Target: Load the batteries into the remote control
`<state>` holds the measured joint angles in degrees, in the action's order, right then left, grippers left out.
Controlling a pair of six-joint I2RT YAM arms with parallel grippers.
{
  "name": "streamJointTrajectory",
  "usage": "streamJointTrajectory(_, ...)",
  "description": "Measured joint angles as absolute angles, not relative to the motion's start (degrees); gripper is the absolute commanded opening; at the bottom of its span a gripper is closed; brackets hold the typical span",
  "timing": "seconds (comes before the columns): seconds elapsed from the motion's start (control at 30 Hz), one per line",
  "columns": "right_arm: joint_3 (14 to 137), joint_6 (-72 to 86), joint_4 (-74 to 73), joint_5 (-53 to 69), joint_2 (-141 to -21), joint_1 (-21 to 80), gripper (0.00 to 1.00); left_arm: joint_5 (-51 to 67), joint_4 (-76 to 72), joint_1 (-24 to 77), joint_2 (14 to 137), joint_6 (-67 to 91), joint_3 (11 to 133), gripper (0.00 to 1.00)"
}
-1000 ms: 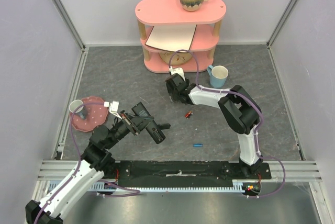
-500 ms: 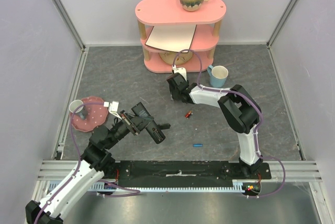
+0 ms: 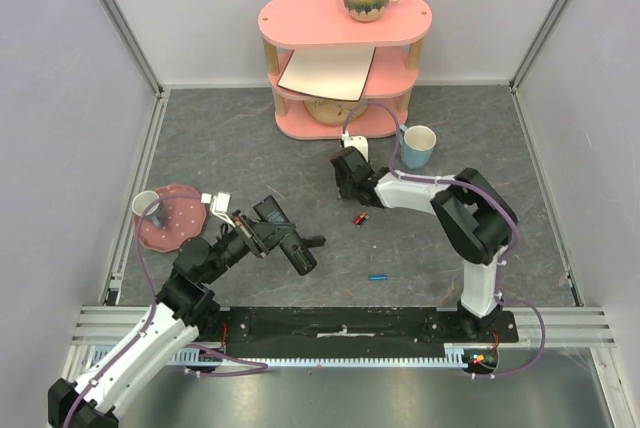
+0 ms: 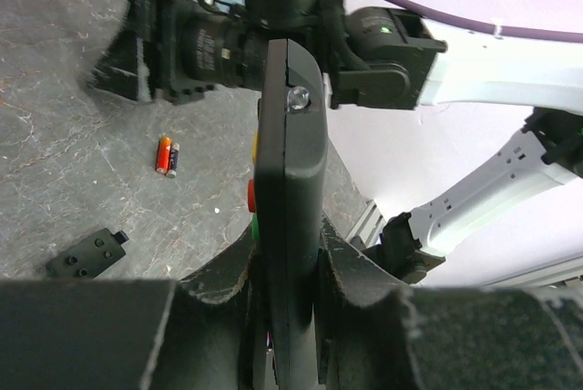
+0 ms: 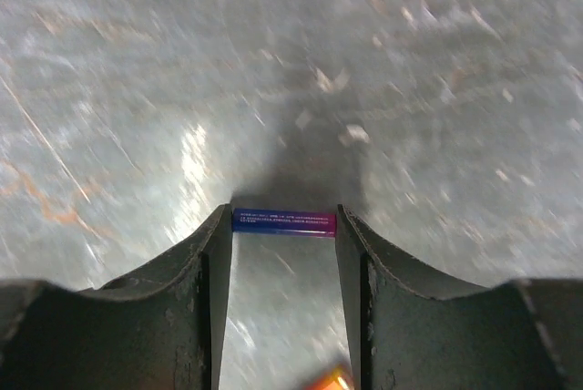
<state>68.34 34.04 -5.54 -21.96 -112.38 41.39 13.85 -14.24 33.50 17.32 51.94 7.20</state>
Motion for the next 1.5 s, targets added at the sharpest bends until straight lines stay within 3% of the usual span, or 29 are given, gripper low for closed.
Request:
streamJointTrajectory(0.23, 57.84, 32.47, -10.41, -21.02, -95.18, 41.39, 0.01, 17.52, -18.61, 33.5, 24.49, 52.01, 7.2, 0.02)
streamJointTrajectory(0.43, 53.6, 32.14, -11.31, -21.65, -81.36, 41.39, 0.0, 20.25, -25.28, 33.5, 31.59, 53.08, 7.2, 0.02)
streamJointTrajectory(0.8, 43.83, 36.38, -14.22, -21.82, -79.85, 41.34, 0.0, 23.94, -40.71, 33.5, 39.83, 56.58, 5.1, 0.02)
streamJointTrajectory(1.23, 36.14, 37.5, -13.89, -19.29, -72.29, 41.34, 0.0, 30.13, -45.71, 33.5, 38.52, 57.65, 4.03, 0.02)
streamJointTrajectory(1.5, 38.46, 32.01, -15.4, -20.62, -72.07, 41.34, 0.0, 30.57, -45.74, 33.5, 39.72, 57.71, 4.03, 0.02)
